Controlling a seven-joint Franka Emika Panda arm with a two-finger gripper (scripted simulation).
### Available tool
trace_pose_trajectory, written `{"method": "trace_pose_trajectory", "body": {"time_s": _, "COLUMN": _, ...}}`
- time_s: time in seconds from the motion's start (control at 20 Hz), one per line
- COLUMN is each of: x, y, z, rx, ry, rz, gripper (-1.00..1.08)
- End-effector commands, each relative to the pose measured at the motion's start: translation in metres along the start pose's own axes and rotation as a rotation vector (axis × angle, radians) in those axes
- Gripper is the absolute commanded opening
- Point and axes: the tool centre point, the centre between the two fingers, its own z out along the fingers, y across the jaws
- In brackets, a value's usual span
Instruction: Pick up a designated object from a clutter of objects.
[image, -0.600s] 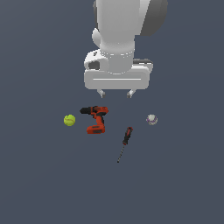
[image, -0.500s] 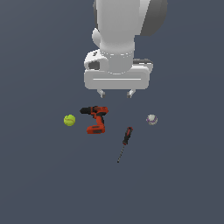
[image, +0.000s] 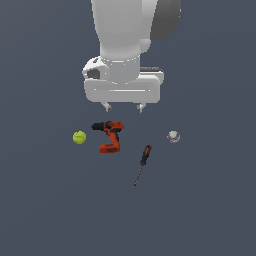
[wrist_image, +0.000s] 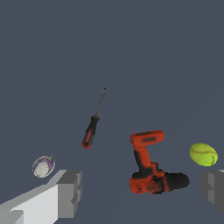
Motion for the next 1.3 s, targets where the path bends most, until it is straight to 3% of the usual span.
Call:
{"method": "trace_pose_trajectory", "body": {"time_s": 0.0, "x": 0.000, "y": 0.000, "z": 0.000, "rx": 0.001, "ry": 0.000, "rz": 0.000, "gripper": 1.00}}
{"method": "trace_pose_trajectory", "body": {"time_s": 0.6, "x": 0.017, "y": -0.015, "z": 0.047, "rx": -0.008, "ry": -0.007, "rz": 0.058, "gripper": 1.00}}
{"method": "trace_pose_trajectory", "body": {"time_s": 1.25, "x": 0.037, "y": -0.056, "z": 0.184, "rx": -0.028, "ry": -0.024, "rz": 0.207, "gripper": 1.00}}
